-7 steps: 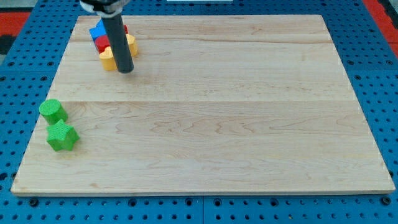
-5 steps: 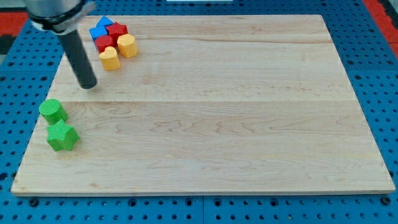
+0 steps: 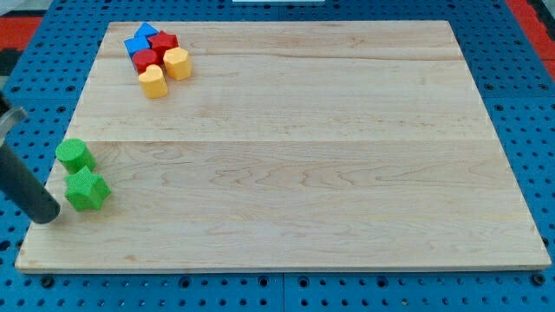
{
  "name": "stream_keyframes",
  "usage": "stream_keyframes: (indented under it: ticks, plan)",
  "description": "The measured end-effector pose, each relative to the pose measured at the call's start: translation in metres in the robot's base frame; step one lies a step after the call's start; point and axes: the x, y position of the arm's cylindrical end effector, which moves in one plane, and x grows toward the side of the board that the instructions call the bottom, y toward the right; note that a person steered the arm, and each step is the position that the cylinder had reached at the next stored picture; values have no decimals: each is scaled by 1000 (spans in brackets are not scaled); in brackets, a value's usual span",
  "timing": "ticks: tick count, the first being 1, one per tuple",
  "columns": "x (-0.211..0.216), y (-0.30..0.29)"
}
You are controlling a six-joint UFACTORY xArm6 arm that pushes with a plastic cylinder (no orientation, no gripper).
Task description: Separate the green star from the green circle
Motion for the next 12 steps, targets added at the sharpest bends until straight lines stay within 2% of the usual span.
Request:
stream_keyframes:
  ticks: [1, 2, 3, 4, 5, 6, 7, 8, 10, 11, 12]
  plan:
    - [-12, -17]
    - [-50, 15]
    - [-49, 85]
    - [-21, 89]
    - [-20, -6]
    - [34, 17]
    - [18, 69]
    - [-3, 69]
    - [-2, 164]
    - [-3, 131]
    - [-3, 10]
